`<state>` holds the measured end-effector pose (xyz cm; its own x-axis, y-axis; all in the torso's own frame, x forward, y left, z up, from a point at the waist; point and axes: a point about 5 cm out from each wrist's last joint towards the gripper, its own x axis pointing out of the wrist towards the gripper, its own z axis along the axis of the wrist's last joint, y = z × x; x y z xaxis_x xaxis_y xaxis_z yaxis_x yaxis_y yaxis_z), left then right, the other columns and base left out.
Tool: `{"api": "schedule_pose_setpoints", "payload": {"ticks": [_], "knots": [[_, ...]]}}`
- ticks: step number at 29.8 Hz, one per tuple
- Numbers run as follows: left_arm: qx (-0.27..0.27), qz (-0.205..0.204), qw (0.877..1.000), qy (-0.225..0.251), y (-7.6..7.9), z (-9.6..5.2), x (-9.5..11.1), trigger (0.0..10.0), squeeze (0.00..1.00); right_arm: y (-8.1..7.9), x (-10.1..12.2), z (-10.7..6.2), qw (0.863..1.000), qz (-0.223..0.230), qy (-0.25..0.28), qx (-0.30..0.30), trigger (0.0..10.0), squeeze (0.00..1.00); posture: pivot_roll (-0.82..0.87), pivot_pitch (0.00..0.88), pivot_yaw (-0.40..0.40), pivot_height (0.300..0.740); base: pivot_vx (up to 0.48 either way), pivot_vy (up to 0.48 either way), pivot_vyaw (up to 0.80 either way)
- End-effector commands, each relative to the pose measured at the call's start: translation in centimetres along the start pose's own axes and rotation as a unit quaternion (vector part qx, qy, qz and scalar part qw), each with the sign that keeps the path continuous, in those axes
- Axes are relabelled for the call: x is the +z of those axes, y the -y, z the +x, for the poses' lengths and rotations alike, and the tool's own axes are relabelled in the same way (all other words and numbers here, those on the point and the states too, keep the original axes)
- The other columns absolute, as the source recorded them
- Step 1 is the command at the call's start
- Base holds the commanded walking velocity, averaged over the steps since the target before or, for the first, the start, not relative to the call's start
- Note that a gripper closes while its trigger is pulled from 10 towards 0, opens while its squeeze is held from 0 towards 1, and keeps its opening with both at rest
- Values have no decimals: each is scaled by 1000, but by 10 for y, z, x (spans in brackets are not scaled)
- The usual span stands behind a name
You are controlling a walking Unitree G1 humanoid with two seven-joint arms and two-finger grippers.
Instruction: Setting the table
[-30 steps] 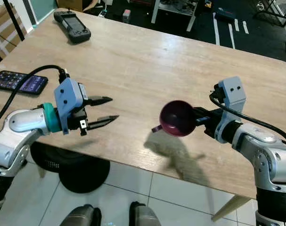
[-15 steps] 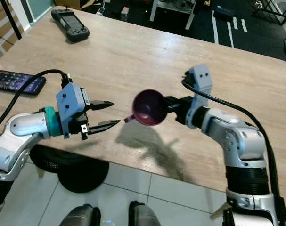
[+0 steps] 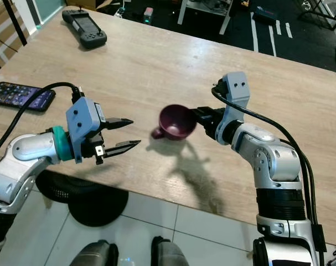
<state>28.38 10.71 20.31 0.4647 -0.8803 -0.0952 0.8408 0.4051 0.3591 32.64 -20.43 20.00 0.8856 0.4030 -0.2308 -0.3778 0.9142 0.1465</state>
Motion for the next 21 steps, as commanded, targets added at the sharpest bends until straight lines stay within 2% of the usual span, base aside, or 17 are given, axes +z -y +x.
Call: {"api": "schedule_pose_setpoints", "payload": {"ticks": [1,5,6,7,8,9,10,11,12,14,15,16,17,18,19,20,21], "knots": [[-8,2,1000,-2,4,2,1,10000,0,5,4,-3,1000,3,10,-14,10000,1000,115,70,-23,740,0,0,0],[-8,1,1000,-2,4,2,1,10000,0,8,11,-6,999,6,31,-21,10000,1000,116,71,-24,740,0,0,0],[2,2,1000,0,2,3,2,10000,0,10,20,-10,998,4,61,-31,10000,878,118,71,-26,740,0,0,0],[2,2,1000,0,2,3,2,10000,0,10,20,-10,998,4,61,-31,10000,878,118,71,-26,740,0,0,0],[20,3,1000,5,-1,4,2,10000,0,13,31,-16,994,8,103,-45,10000,0,116,71,-27,740,0,0,0],[20,3,1000,5,-1,4,2,10000,0,13,31,-16,994,8,103,-45,10000,0,116,71,-27,740,0,0,0],[37,4,999,10,-4,6,3,10000,0,15,39,-22,989,7,140,-57,10000,0,116,71,-27,740,0,0,0],[98,-4,995,19,-15,13,5,10000,0,22,56,-39,964,-17,231,-130,10000,0,114,70,-23,740,0,0,0],[98,-4,995,19,-15,13,5,10000,0,22,56,-39,964,-17,231,-130,10000,0,114,70,-23,740,0,0,0],[140,-3,990,20,-21,20,6,10000,0,23,59,-51,943,-18,279,-181,10000,0,111,70,-15,740,0,0,0],[140,-3,990,20,-21,20,6,10000,0,23,59,-51,943,-18,279,-181,10000,0,111,70,-15,740,0,0,0],[162,-7,986,25,-24,24,8,10000,0,23,56,-59,927,-17,304,-219,10000,0,102,69,-2,740,0,0,0],[162,-7,986,25,-24,24,8,10000,0,23,56,-59,927,-17,304,-219,10000,0,102,69,-2,740,0,0,0],[189,-19,981,28,-28,27,8,10000,0,21,51,-69,907,-36,326,-265,10000,0,88,69,12,740,0,0,0],[189,-19,981,28,-28,27,8,10000,0,21,51,-69,907,-36,326,-265,10000,0,88,69,12,740,0,0,0],[215,-34,976,27,-32,29,8,10000,0,19,44,-77,891,-43,343,-295,10000,0,83,70,19,740,0,0,0],[215,-34,976,27,-32,29,8,10000,0,19,44,-77,891,-43,343,-295,10000,0,83,70,19,740,0,0,0]]}}
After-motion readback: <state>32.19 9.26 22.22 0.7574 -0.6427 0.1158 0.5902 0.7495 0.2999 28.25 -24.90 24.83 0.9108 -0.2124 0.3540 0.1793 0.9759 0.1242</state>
